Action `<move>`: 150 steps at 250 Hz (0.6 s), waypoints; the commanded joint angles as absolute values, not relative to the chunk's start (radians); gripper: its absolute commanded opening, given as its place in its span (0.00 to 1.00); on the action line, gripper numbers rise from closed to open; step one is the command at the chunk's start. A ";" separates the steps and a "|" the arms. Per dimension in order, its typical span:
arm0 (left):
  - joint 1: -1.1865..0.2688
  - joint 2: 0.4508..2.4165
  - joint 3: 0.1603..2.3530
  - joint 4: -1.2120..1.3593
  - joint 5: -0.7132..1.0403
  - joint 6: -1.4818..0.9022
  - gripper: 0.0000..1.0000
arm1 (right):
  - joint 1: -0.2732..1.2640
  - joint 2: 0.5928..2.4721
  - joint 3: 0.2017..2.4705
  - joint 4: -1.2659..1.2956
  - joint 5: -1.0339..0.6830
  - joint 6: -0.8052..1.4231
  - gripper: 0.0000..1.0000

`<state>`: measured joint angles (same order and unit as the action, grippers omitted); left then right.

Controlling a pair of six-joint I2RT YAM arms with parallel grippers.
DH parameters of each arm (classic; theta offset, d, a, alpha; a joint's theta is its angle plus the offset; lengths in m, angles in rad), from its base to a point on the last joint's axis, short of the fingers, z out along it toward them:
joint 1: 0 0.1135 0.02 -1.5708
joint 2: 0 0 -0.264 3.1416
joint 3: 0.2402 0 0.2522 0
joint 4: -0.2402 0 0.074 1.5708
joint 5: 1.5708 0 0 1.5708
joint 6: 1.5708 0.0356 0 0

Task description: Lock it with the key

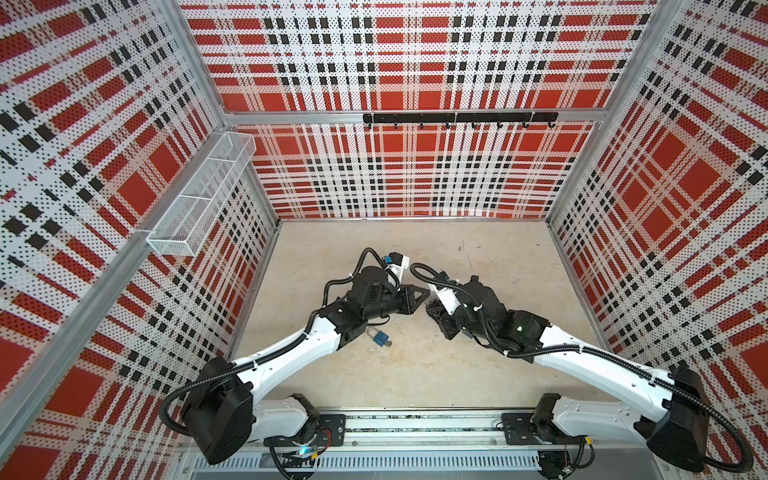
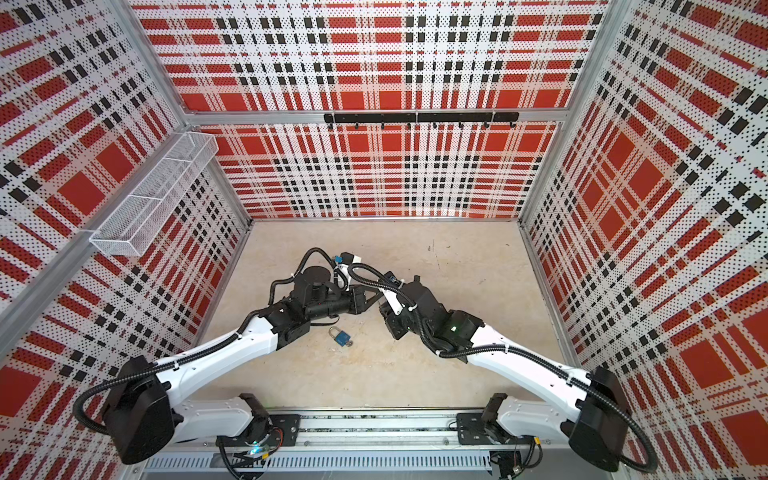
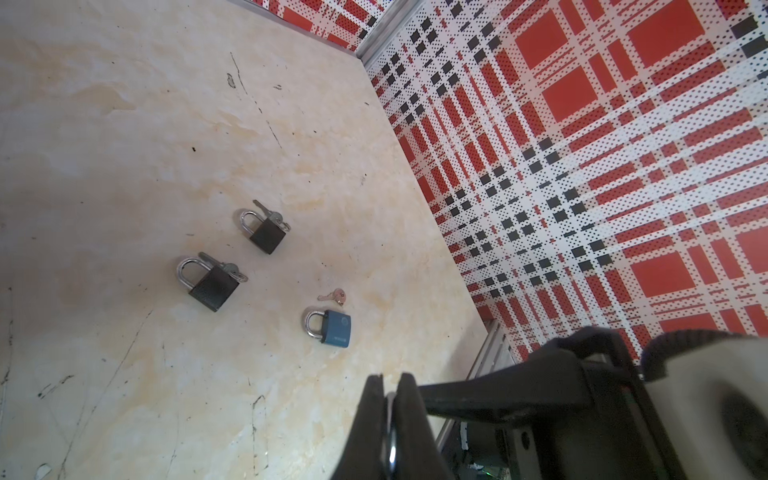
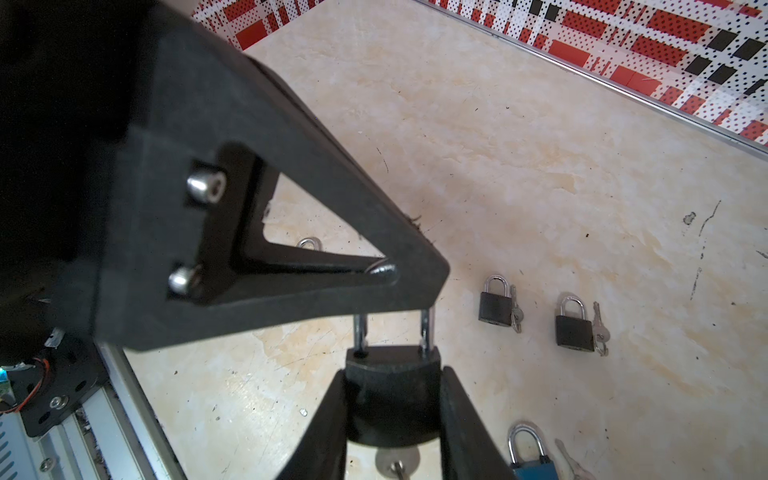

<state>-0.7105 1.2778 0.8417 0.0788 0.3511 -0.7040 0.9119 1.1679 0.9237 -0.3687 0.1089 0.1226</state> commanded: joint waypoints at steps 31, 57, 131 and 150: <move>-0.701 1.256 0.801 0.142 0.293 -0.779 0.00 | 0.889 1.108 0.962 -0.295 0.095 0.143 0.59; -0.695 1.225 0.787 0.207 0.250 -0.837 0.00 | 0.841 1.046 0.918 -0.244 0.041 0.176 0.66; -0.715 1.176 0.828 0.322 0.162 -0.950 0.00 | 0.575 0.905 0.755 -0.012 -0.291 0.319 0.66; -0.721 1.168 0.843 0.342 0.147 -0.984 0.00 | 0.545 0.891 0.734 0.044 -0.354 0.325 0.65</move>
